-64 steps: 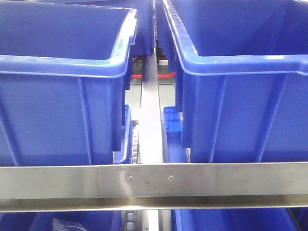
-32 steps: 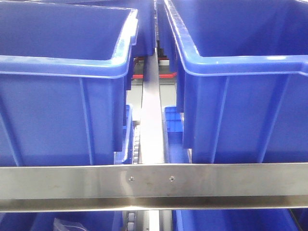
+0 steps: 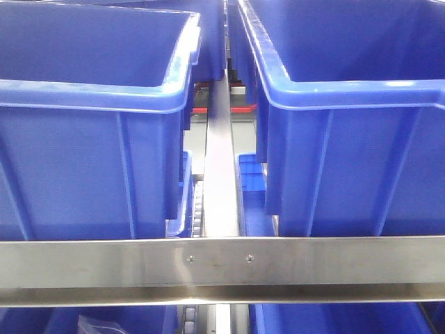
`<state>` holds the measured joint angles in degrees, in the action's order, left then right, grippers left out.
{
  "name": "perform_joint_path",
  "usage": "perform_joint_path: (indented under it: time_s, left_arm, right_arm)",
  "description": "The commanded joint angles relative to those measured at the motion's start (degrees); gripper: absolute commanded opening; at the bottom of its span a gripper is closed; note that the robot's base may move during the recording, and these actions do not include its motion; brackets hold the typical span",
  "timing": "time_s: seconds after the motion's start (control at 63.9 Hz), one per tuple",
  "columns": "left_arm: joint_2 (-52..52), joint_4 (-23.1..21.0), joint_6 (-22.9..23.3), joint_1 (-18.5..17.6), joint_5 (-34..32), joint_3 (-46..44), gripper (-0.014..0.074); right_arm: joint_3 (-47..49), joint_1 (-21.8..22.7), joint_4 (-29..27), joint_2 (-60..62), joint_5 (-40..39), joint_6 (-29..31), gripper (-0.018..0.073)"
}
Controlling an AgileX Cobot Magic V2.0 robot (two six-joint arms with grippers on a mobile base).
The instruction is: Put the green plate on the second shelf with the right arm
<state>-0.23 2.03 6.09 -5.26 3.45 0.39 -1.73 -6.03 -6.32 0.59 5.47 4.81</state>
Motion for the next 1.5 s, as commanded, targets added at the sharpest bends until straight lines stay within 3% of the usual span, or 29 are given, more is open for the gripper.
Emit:
perform_joint_path:
  time_s: [0.0,0.094,0.188,0.704,0.97,1.486]
  left_arm:
    - [-1.00,-0.02,0.14,0.09,-4.60,2.34,0.0131]
    - [-1.00,-0.02,0.14,0.09,-4.60,2.34,0.0131]
    - [-1.00,-0.02,0.14,0.09,-4.60,2.34,0.0131]
    - [-1.00,-0.02,0.14,0.09,-4.60,2.34,0.0131]
    - [-1.00,-0.02,0.14,0.09,-4.60,2.34,0.0131]
    - [-1.00,-0.02,0.14,0.09,-4.60,2.34,0.0131]
  right_arm:
    - [1.16,0.27,5.26,0.71,-7.12,-2.78,0.0031]
    - [1.16,0.27,11.88,0.71,-7.39,-9.84,0.0031]
    - [1.16,0.27,12.09,0.71,-5.98,-12.93,0.0031]
    - [1.16,0.27,5.47,0.71,-8.43,-10.22,0.0031]
    - [1.16,0.27,8.89,0.71,-8.72,-10.04,0.0031]
    - [1.16,0.27,8.84,0.71,-8.72,-7.16,0.0031]
